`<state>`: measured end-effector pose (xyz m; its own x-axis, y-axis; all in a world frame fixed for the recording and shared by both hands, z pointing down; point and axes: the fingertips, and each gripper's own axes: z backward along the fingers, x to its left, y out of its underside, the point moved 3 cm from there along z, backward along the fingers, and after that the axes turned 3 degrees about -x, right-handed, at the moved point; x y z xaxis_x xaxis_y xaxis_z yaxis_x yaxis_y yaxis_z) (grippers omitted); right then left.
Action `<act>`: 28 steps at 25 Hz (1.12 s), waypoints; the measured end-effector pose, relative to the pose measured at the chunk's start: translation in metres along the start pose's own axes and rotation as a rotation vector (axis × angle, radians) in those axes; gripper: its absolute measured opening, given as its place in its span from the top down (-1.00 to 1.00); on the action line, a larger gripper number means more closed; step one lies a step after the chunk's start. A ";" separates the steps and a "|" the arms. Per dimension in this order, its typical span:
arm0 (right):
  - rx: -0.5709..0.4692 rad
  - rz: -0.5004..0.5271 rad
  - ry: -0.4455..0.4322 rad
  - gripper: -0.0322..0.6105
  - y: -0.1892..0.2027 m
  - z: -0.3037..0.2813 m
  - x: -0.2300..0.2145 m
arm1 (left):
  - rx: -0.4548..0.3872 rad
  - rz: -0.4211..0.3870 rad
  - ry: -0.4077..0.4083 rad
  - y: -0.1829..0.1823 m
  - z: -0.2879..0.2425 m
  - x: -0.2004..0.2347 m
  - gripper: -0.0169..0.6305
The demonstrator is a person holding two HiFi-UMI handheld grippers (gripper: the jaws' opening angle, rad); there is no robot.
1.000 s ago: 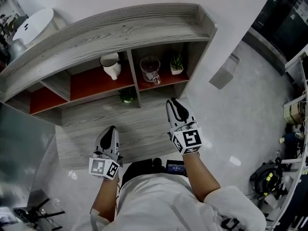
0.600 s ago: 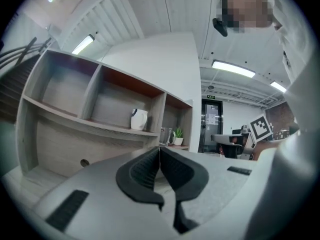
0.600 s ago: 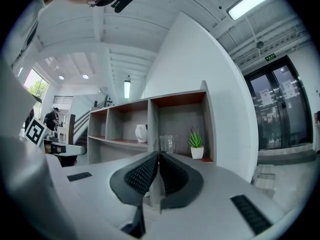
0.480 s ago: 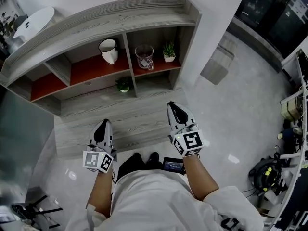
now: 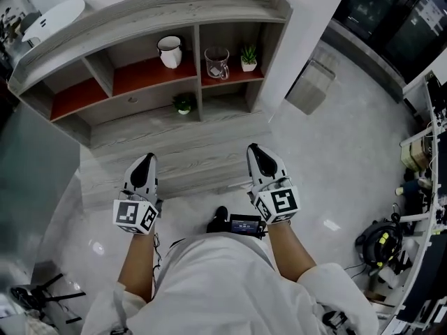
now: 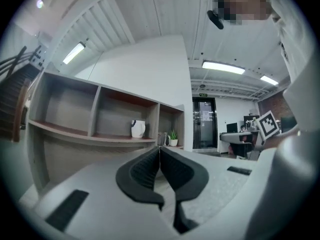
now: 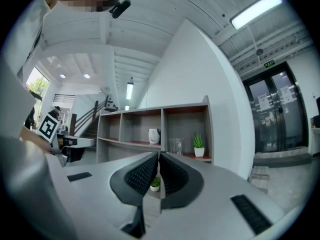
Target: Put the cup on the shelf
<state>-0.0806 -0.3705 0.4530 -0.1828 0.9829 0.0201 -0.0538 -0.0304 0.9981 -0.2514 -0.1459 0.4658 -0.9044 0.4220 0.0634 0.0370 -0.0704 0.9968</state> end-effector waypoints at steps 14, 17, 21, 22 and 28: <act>-0.087 0.025 0.002 0.78 -0.014 0.097 0.125 | 0.013 0.000 -0.042 0.010 0.165 -0.002 0.91; -0.062 0.017 -0.011 0.78 -0.009 0.118 0.145 | 0.023 0.011 -0.064 0.018 0.198 -0.008 0.91; -0.056 0.013 -0.015 0.78 -0.006 0.148 0.163 | 0.041 0.035 -0.084 0.031 0.233 -0.021 0.91; -0.068 0.014 -0.010 0.78 -0.008 0.156 0.165 | 0.046 0.038 -0.085 0.033 0.240 -0.025 0.91; -0.082 0.022 -0.033 0.78 -0.012 0.182 0.169 | 0.045 0.052 -0.098 0.037 0.263 -0.048 0.91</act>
<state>0.0675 -0.1707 0.4552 -0.1522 0.9873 0.0457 -0.1308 -0.0660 0.9892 -0.0948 0.0692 0.5122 -0.8549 0.5052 0.1177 0.1044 -0.0547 0.9930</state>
